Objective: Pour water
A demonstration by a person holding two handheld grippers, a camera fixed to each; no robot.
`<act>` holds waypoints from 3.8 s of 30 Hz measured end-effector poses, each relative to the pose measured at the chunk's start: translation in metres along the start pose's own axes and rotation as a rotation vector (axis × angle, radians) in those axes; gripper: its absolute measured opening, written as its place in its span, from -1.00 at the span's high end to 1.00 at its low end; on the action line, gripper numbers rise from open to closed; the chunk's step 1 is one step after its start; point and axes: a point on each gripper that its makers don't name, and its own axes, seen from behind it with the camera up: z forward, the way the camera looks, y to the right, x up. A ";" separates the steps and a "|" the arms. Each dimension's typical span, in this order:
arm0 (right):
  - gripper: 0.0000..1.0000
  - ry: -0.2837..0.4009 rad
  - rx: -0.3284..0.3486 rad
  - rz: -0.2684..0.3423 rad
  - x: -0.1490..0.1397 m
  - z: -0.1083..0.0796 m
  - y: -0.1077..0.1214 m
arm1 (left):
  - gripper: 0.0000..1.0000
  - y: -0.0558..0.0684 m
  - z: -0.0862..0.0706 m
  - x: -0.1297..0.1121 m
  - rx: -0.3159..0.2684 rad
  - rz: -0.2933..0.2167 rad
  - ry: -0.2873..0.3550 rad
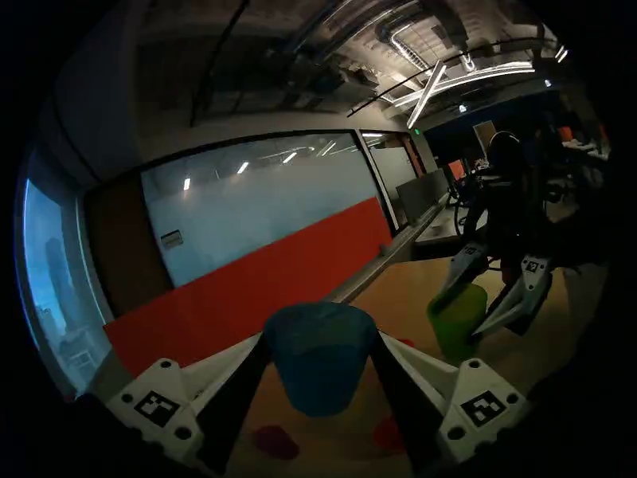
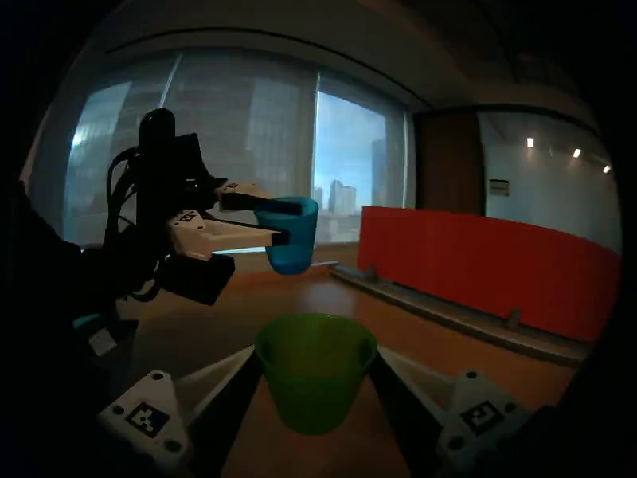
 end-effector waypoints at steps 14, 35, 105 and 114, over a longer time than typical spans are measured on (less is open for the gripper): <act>-0.81 0.002 0.021 0.003 -0.001 0.003 -0.006 | -0.73 0.002 0.001 0.015 0.012 0.109 0.008; -0.81 0.002 0.042 -0.003 -0.001 0.007 -0.011 | -0.73 0.011 0.004 0.031 0.001 0.196 0.033; -0.81 0.013 0.113 0.007 -0.006 0.033 -0.029 | -0.73 0.026 0.014 0.073 0.013 0.603 0.067; -0.81 0.017 0.111 0.010 -0.006 0.032 -0.028 | -0.73 0.030 0.018 0.076 0.009 0.646 0.065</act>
